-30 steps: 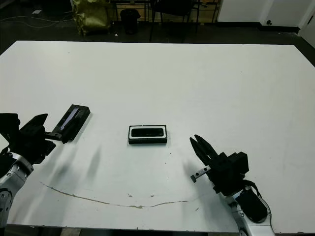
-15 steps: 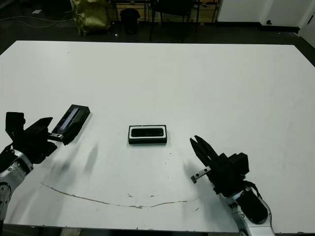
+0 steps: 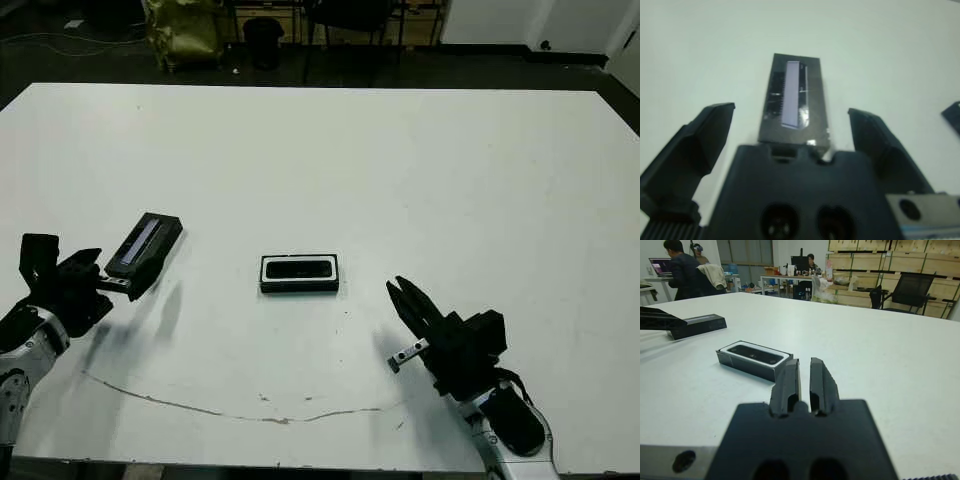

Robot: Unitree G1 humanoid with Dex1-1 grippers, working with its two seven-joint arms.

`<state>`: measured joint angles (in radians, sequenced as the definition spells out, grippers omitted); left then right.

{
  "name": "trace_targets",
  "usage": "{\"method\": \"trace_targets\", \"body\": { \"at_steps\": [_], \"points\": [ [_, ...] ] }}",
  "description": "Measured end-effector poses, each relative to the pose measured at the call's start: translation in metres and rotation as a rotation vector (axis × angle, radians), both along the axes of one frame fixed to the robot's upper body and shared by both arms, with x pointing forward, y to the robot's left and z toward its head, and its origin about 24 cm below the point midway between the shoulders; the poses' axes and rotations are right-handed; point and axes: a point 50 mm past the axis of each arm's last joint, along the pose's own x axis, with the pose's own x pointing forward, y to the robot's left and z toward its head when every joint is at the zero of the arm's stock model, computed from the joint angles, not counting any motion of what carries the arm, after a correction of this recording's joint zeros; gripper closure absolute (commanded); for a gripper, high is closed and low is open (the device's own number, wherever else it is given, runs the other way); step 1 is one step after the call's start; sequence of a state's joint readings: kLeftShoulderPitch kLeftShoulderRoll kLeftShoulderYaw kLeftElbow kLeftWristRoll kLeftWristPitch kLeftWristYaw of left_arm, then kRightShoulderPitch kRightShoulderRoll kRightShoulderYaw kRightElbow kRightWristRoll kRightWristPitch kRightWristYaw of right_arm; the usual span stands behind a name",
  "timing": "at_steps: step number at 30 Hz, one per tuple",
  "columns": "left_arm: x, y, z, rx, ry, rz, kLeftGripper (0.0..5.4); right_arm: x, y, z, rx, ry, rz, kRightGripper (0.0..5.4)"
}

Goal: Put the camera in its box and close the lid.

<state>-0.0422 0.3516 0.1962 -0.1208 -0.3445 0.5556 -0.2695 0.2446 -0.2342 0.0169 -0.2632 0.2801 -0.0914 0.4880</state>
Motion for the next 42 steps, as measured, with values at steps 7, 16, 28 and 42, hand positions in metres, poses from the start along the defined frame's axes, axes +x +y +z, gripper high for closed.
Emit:
{"method": "trace_targets", "body": {
  "at_steps": [7,16,28,42],
  "points": [
    [0.002,0.001,-0.006,0.024,0.028,0.015,0.01,0.0,-0.001,0.001,0.0,-0.003,-0.006,5.4],
    [0.004,0.005,-0.014,-0.029,0.04,0.016,0.01,0.0,-0.002,0.003,0.007,-0.011,-0.008,5.4],
    [0.011,0.008,-0.019,-0.088,0.036,-0.016,0.01,-0.001,-0.001,0.005,0.01,0.015,-0.021,5.4],
    [0.014,0.014,-0.022,-0.008,0.053,-0.057,0.01,-0.001,-0.001,0.005,0.009,0.019,-0.018,5.4]
  ]
}}
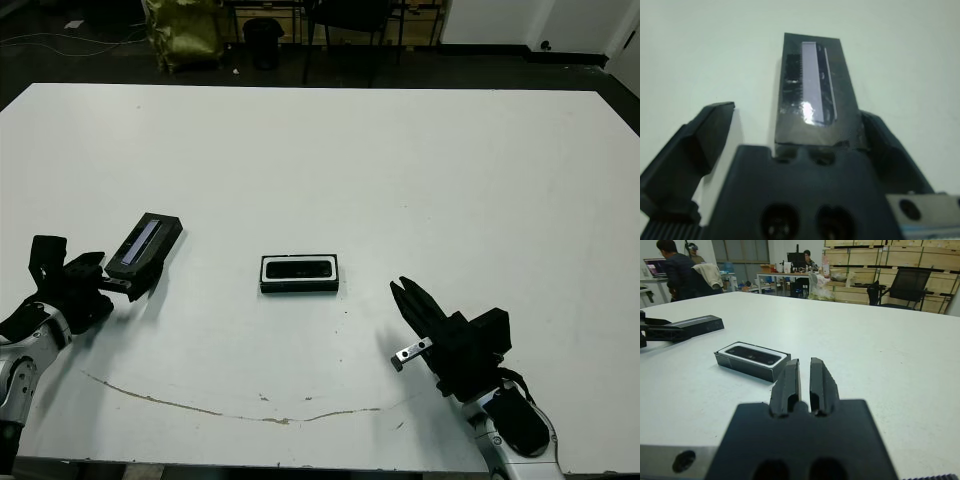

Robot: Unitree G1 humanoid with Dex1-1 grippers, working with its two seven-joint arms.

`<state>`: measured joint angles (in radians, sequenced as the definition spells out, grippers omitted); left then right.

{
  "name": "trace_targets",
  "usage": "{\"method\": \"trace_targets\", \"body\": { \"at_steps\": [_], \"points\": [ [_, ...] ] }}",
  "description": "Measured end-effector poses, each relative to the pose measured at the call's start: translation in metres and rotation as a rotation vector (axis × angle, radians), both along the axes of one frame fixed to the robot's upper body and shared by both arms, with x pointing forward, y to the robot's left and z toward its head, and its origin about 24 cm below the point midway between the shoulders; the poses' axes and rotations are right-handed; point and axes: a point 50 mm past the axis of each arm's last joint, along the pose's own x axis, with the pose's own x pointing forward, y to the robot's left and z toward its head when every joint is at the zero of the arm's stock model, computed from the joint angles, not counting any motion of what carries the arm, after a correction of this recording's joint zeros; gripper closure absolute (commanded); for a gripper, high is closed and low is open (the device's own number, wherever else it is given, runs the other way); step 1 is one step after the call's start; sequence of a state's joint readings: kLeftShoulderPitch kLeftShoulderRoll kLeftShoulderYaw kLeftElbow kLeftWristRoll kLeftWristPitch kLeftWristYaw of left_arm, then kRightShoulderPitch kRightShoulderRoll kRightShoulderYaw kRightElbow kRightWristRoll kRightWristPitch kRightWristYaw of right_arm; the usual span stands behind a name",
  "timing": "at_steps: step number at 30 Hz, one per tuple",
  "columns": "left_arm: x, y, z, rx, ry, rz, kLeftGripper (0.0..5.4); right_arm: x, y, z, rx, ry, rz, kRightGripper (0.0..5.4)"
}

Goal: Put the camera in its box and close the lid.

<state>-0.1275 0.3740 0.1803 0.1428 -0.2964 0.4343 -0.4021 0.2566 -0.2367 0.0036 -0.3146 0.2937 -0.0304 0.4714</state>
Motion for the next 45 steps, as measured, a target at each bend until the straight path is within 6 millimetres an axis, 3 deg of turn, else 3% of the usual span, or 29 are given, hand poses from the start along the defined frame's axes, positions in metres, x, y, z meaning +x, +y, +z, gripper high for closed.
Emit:
{"method": "trace_targets", "body": {
  "at_steps": [24,30,33,42,45],
  "points": [
    [0.0044,0.0024,-0.0013,-0.127,0.021,-0.145,0.01,-0.0013,0.0,0.0018,-0.004,0.013,-0.011,5.4],
    [0.0062,-0.0001,0.0011,-0.093,0.05,-0.124,0.01,-0.0018,-0.0002,0.0015,-0.007,0.014,-0.012,5.4],
    [0.0062,-0.0017,0.0026,-0.054,0.058,-0.104,0.38,-0.0026,-0.0007,0.0006,-0.013,0.018,-0.014,5.4],
    [0.0043,-0.006,0.0014,0.098,0.079,-0.178,2.57,-0.0042,-0.0014,-0.0001,-0.013,0.026,-0.018,5.4],
    [0.0061,-0.0064,0.0036,0.172,0.09,-0.205,2.96,-0.0044,-0.0013,-0.0001,-0.011,0.026,-0.019,5.4]
  ]
}}
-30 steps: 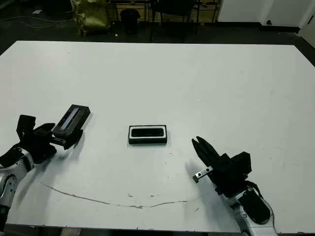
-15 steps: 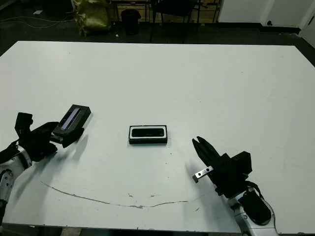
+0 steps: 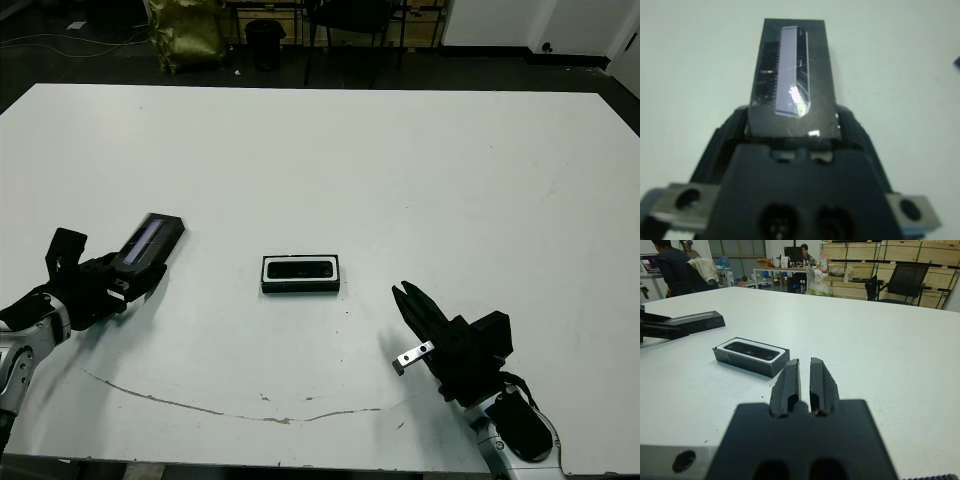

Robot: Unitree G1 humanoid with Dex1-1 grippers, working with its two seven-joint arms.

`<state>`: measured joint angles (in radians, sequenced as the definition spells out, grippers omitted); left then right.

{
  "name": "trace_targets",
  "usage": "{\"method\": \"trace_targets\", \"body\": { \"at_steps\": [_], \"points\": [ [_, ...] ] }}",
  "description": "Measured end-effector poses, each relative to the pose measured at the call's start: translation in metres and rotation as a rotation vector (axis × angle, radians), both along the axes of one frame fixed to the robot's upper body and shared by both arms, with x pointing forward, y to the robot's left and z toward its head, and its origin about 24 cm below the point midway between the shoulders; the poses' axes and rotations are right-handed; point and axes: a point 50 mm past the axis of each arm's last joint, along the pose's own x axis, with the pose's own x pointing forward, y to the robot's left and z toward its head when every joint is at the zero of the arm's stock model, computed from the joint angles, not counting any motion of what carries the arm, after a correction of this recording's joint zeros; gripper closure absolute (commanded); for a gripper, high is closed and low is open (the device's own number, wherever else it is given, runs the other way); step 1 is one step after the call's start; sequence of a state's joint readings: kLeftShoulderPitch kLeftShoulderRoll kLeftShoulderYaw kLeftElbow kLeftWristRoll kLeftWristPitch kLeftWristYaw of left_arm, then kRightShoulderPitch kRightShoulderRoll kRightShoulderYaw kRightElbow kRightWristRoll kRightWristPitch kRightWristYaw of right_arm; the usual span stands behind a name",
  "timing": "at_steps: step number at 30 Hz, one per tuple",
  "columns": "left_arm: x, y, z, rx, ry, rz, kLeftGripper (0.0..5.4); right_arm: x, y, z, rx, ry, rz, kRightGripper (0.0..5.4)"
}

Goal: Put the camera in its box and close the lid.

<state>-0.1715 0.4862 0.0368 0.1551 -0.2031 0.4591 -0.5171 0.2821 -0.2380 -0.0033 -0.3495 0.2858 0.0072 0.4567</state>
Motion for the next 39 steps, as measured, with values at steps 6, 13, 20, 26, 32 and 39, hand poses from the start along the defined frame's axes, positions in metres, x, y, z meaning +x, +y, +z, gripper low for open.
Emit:
{"method": "trace_targets", "body": {
  "at_steps": [6,13,20,26,32,39],
  "points": [
    [0.001,-0.001,0.0,0.033,0.0,-0.007,2.98,-0.001,0.0,0.001,-0.003,-0.002,-0.009,5.4],
    [0.0,-0.001,-0.002,0.005,-0.001,-0.001,2.98,-0.001,0.0,0.001,-0.002,0.001,-0.007,5.4],
    [-0.011,-0.004,0.004,-0.077,-0.028,-0.007,2.98,0.0,0.0,0.0,0.0,-0.001,-0.005,5.4],
    [-0.017,-0.011,0.032,-0.188,-0.122,-0.028,2.98,0.0,0.001,-0.002,-0.001,-0.019,0.009,5.4],
    [-0.011,-0.021,0.084,-0.229,-0.219,-0.187,2.99,0.0,0.001,-0.005,0.008,-0.039,0.016,5.4],
    [0.008,-0.042,0.127,-0.183,-0.242,-0.466,2.99,0.001,0.004,-0.007,-0.002,-0.036,0.025,5.4]
  ]
}}
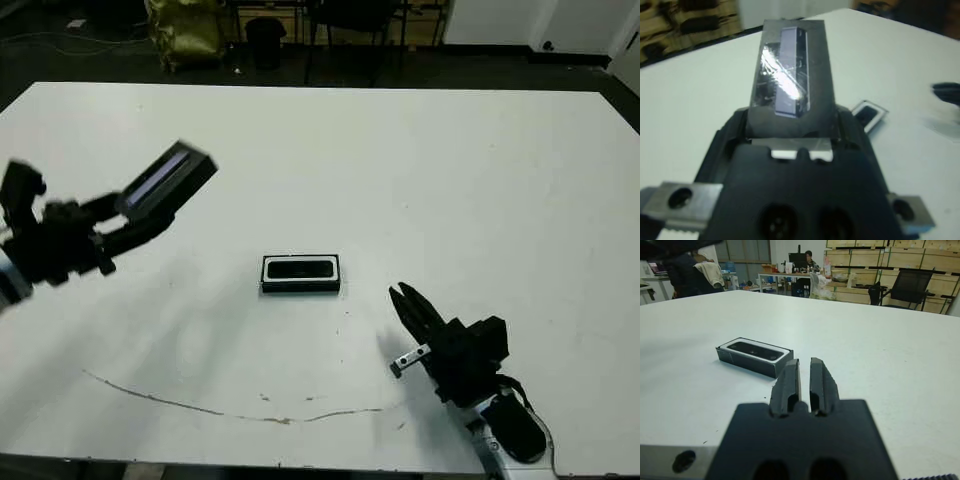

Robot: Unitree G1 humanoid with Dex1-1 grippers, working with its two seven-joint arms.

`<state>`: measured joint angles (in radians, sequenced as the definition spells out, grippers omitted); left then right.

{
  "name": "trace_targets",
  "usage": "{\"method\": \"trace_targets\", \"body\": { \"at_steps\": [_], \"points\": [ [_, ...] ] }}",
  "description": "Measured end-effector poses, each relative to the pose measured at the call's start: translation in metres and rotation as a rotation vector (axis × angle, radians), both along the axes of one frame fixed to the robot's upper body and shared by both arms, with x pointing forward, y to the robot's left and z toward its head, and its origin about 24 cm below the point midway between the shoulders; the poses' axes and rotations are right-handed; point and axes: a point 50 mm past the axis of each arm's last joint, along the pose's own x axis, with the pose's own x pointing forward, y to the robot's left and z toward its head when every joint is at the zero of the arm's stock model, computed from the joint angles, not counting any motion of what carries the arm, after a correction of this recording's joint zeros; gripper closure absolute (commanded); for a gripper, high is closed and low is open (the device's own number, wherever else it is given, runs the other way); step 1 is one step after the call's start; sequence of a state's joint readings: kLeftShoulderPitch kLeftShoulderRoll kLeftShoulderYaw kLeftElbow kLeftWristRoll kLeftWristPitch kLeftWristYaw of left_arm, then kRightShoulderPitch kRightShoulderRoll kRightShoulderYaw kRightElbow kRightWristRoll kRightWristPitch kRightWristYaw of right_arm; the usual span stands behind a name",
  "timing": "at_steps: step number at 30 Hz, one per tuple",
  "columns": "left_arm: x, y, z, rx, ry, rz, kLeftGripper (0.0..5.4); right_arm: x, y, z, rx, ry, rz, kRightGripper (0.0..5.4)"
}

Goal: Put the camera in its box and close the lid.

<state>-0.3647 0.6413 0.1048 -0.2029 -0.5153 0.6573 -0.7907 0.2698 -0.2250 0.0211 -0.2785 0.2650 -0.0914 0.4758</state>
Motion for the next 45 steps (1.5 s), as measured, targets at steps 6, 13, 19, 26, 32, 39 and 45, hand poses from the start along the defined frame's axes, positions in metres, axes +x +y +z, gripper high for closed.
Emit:
{"method": "trace_targets", "body": {
  "at_steps": [6,13,19,26,32,39,45],
  "points": [
    [0.018,-0.022,0.003,0.044,0.069,-0.176,2.99,-0.001,0.002,0.005,-0.031,-0.023,-0.018,5.4],
    [0.044,-0.04,-0.014,0.167,0.111,-0.368,2.99,-0.001,0.003,0.007,-0.034,0.009,-0.035,5.4],
    [0.062,-0.053,-0.028,0.192,0.182,-0.478,2.99,-0.001,0.004,0.009,-0.037,0.008,-0.042,5.4],
    [0.073,-0.065,-0.039,0.216,0.192,-0.508,2.99,-0.002,0.004,0.01,-0.042,0.015,-0.047,5.4],
    [0.076,-0.08,-0.04,0.225,0.184,-0.572,2.99,-0.001,0.004,0.01,-0.042,0.015,-0.046,5.4],
    [0.073,-0.09,-0.041,0.229,0.194,-0.642,2.99,-0.001,0.004,0.009,-0.042,0.019,-0.048,5.4],
    [0.07,-0.096,-0.044,0.229,0.213,-0.699,2.99,-0.002,0.004,0.009,-0.042,0.021,-0.051,5.4]
  ]
}}
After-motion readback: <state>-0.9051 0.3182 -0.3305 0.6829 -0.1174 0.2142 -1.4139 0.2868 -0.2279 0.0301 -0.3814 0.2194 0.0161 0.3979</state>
